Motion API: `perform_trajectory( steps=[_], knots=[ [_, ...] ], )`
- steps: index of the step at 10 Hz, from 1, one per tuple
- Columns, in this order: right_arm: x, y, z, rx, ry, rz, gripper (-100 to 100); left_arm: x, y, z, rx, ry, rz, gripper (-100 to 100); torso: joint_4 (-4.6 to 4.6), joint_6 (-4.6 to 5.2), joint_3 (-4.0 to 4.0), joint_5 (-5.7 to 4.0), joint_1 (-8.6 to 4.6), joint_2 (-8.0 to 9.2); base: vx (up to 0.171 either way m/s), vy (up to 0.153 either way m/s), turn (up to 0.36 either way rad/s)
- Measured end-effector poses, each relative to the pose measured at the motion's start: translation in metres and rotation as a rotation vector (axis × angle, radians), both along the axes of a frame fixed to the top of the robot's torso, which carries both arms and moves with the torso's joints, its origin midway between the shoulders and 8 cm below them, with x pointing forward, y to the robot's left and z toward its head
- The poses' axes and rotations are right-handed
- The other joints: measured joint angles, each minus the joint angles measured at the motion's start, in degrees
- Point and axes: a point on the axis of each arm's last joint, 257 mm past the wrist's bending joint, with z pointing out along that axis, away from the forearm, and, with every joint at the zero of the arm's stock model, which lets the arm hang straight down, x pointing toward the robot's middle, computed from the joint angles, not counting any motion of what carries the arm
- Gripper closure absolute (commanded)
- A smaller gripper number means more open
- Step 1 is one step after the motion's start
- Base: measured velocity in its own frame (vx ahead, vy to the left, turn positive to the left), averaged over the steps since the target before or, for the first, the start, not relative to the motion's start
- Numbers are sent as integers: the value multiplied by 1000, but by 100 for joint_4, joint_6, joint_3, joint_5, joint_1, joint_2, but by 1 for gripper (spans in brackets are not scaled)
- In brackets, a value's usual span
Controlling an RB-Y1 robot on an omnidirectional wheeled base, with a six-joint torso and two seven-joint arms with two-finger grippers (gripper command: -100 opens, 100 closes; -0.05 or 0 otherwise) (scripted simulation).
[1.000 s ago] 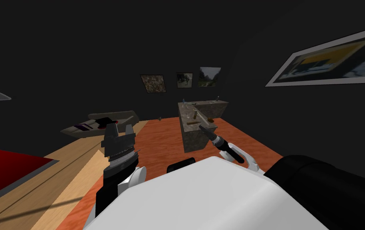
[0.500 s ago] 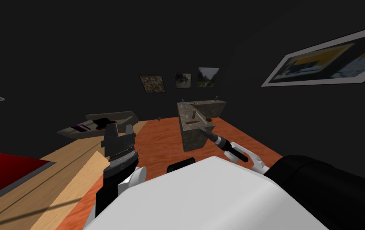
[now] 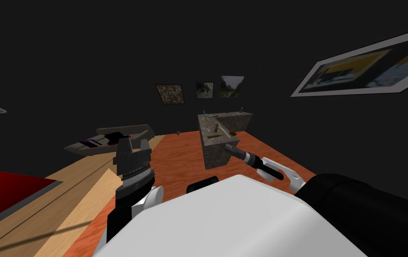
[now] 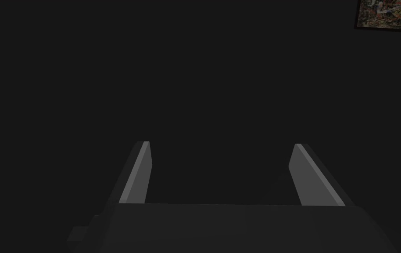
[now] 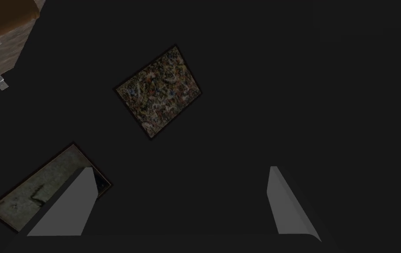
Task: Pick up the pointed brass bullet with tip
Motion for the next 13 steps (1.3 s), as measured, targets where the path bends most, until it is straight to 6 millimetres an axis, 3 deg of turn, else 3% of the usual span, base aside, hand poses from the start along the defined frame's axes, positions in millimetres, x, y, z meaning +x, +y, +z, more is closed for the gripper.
perform_trajectory(
  steps=[2, 8, 11, 13],
  knots=[
    [-1, -10, -16, -81, 22, 12, -100, 0, 0, 0, 0, 0, 0, 0, -1, -1, -3, 0, 2, -5, 9, 18, 26],
    [-8, -72, -65, -407, 106, 38, -100, 0, 0, 0, 0, 0, 0, 0, -7, 0, -16, 4, 17, -27, 49, 43, 68],
    [-18, -109, -91, -582, 147, 50, -100, 0, 0, 0, 0, 0, 0, 0, -9, -1, -23, 5, 23, -38, 94, 68, 103],
    [-19, -149, -108, -718, 181, 54, -100, 0, 0, 0, 0, 0, 0, 0, -14, -7, -37, 8, 41, -64, 139, 100, 141]
  ],
)
